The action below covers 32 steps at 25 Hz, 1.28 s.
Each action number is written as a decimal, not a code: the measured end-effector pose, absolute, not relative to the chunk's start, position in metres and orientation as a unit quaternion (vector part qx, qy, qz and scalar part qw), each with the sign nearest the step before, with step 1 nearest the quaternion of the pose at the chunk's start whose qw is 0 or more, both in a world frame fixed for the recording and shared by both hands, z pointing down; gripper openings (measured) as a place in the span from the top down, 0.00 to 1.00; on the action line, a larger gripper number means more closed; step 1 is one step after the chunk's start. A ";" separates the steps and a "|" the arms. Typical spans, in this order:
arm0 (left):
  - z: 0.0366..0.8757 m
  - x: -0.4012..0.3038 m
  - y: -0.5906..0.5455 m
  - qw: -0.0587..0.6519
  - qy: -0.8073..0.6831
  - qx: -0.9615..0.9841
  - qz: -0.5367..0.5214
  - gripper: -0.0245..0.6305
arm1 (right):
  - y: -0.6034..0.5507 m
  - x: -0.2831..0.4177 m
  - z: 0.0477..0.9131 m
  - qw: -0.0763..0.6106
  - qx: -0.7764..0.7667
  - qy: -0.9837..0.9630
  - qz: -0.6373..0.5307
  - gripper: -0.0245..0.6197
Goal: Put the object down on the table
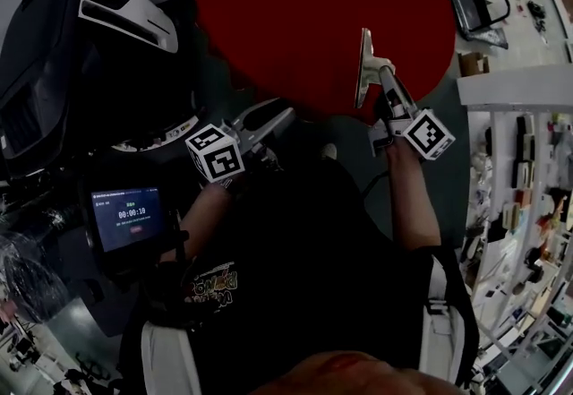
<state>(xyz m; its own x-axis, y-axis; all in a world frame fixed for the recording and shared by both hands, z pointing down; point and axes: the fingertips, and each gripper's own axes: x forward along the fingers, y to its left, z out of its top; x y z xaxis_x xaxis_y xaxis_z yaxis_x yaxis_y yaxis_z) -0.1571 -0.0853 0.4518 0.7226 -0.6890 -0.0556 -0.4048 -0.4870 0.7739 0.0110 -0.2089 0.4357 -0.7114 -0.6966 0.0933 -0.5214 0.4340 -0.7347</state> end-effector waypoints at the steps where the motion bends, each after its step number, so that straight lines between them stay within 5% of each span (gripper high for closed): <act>1: 0.453 -0.159 -0.087 0.389 -0.329 0.841 -0.184 0.76 | -0.218 0.012 0.446 0.100 -0.372 0.837 -0.388 0.94; 14: 0.448 -0.181 -0.128 0.367 -0.441 0.801 -0.173 0.77 | -0.370 0.003 0.587 -0.015 -0.399 0.799 -0.450 0.94; 32: 0.492 -0.192 -0.148 0.409 -0.529 0.722 -0.179 0.77 | -0.466 -0.016 0.675 -0.074 -0.398 0.774 -0.486 0.94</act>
<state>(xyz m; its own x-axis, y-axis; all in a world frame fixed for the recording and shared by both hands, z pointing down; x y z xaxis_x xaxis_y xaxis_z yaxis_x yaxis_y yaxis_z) -0.1916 -0.1478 0.4925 0.3768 -0.9096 0.1751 -0.6173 -0.1056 0.7796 -0.0159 -0.4658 0.6752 -0.6718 -0.5452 0.5015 -0.6884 0.2097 -0.6943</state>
